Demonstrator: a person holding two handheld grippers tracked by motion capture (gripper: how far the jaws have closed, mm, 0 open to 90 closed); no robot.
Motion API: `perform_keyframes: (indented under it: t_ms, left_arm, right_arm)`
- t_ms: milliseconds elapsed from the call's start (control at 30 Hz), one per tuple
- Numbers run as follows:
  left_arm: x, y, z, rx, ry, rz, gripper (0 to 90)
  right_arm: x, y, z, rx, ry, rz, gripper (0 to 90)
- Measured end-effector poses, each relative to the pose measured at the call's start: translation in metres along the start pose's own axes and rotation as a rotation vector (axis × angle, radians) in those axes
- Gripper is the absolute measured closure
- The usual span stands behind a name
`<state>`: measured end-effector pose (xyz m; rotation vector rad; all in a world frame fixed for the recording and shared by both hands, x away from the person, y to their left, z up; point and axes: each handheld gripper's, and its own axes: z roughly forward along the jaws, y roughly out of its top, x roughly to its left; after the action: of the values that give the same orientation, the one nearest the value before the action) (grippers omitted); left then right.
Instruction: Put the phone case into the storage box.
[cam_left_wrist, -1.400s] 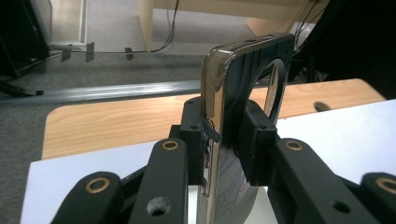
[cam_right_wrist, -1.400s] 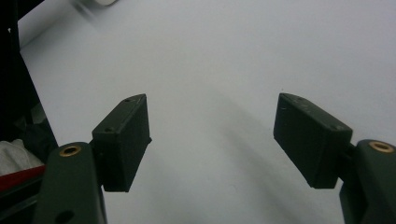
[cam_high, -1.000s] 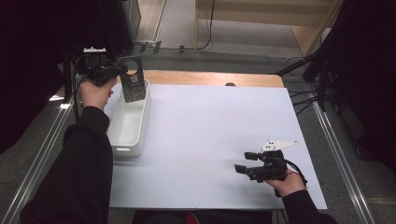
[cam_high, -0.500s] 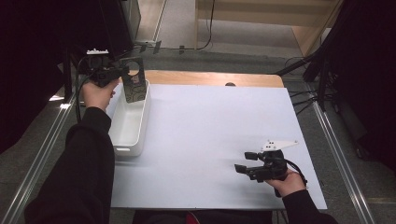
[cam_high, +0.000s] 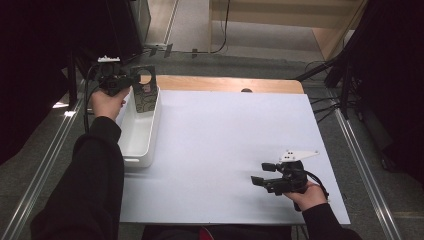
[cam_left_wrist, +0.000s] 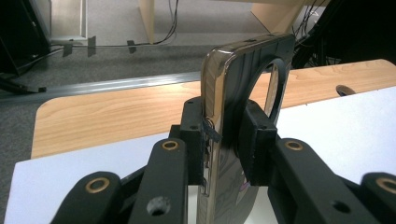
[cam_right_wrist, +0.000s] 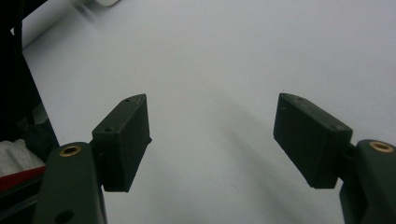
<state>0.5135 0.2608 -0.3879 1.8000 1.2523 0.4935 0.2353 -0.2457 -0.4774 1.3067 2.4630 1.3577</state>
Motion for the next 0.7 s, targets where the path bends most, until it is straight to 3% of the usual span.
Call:
perform_keyframes:
  t_ms: [267, 700]
  left_arm:
    - [0.0066, -0.0030, 0.0041, 0.003, 0.003, -0.015, 73.7]
    - [0.0074, -0.0043, 0.0089, 0.007, 0.002, -0.005, 72.9]
  right_arm:
    - [-0.0001, -0.0002, -0.0003, 0.000, 0.000, 0.002, 26.3]
    - [-0.0012, 0.0001, 0.0006, 0.000, 0.000, 0.006, 26.3]
